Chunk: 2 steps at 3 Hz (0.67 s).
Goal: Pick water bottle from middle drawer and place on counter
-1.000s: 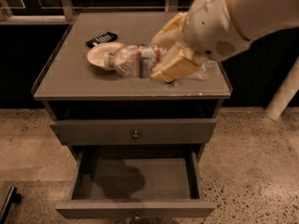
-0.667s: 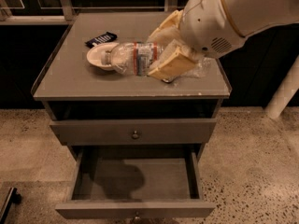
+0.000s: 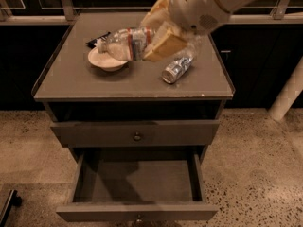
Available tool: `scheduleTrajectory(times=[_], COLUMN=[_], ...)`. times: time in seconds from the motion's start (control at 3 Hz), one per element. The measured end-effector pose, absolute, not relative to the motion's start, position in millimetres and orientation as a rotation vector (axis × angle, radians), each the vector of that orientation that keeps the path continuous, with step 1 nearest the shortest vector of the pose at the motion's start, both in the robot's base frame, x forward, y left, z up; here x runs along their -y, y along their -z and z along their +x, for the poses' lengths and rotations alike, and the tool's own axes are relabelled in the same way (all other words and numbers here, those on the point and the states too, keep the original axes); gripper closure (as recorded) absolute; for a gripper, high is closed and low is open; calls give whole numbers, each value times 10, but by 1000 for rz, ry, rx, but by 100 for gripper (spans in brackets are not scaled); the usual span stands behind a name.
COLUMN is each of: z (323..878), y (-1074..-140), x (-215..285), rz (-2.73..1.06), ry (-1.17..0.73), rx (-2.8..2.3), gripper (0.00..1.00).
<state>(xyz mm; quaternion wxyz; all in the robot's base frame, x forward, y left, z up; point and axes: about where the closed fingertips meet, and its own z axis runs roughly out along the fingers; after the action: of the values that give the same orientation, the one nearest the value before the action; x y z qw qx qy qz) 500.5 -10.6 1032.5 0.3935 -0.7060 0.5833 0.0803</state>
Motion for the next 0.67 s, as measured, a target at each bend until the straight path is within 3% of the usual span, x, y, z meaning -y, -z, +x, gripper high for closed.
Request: scheduleTrajectory(times=[0.67], z=[5960], y=[-10385], x=[-4], rz=[-1947], ry=[-132], rx=[-1367], gripper=[100])
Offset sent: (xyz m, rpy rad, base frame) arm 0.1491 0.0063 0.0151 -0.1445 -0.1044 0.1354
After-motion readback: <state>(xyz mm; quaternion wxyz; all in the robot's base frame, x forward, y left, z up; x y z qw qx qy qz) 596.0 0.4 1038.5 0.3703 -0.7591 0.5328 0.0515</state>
